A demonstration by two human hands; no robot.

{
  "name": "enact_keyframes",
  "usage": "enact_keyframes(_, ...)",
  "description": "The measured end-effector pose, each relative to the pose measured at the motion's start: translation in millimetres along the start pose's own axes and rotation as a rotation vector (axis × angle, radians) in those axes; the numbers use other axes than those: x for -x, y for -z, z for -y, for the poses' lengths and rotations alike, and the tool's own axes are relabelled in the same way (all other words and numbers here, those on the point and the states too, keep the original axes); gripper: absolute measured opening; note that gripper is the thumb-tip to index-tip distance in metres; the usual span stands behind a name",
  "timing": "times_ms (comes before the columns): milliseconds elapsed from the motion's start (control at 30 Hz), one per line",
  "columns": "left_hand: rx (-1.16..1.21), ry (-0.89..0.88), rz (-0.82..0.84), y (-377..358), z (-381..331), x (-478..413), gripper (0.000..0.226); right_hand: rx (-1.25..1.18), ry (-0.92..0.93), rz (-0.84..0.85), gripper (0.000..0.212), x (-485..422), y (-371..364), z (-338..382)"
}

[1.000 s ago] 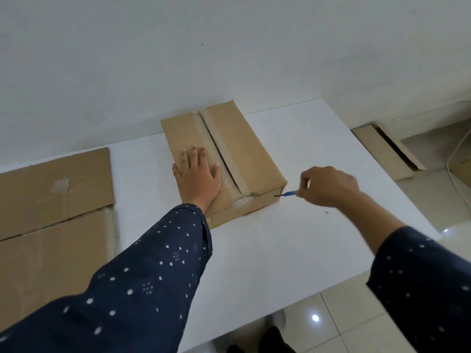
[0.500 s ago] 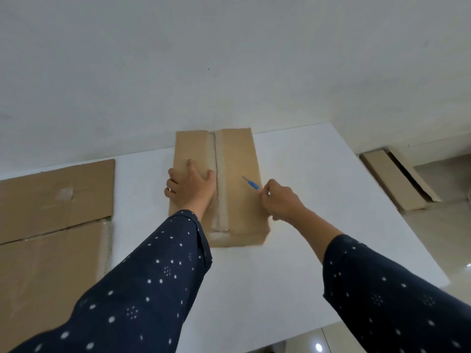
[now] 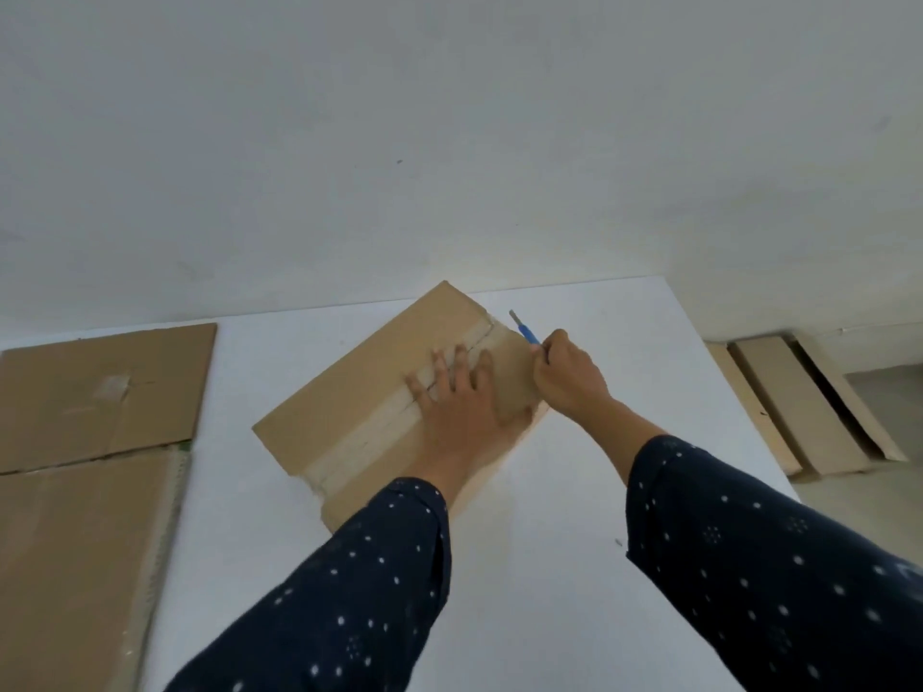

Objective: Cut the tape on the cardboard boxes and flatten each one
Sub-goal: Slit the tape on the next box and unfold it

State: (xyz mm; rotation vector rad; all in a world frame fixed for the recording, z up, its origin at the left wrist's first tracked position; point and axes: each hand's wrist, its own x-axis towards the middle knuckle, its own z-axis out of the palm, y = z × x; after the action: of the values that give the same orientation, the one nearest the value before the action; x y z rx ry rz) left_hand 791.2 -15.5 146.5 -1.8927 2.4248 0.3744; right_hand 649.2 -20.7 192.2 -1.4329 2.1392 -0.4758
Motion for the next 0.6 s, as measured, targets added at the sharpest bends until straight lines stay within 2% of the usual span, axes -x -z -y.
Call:
enact_keyframes(67, -0.056, -0.008, -0.007, -7, 2, 2, 0.110, 0.038, -0.022, 0.059, 0.029, -5, 0, -5)
enact_keyframes(133, -0.069, -0.049, -0.021, -5, 8, 1, 0.115, 0.108, 0.006, 0.043, 0.029, -7, 1, -7)
enact_keyframes(267, -0.072, -0.261, -0.013, 7, 38, -2, 0.117, 0.165, 0.031, 0.073, 0.027, -2, 6, -9)
enact_keyframes(333, -0.024, -0.368, 0.009, 19, 67, -2, 0.107, 0.108, 0.039, 0.155, 0.028, 6, 3, -8)
enact_keyframes(400, 0.051, -0.400, -0.038, 27, 89, -3, 0.084, -0.072, -0.002, 0.243, 0.030, 16, -10, -9)
enact_keyframes(467, 0.121, -0.354, -0.190, 30, 93, -5, 0.063, -0.235, -0.079, 0.263, 0.030, 25, -21, -8)
enact_keyframes(533, 0.165, -0.228, -0.325, 27, 79, -9, 0.047, -0.171, -0.080, 0.203, 0.031, 25, -23, -8)
enact_keyframes(600, 0.209, -0.062, -0.362, 19, 58, -8, 0.041, -0.069, -0.038, 0.154, 0.027, 20, -21, -10)
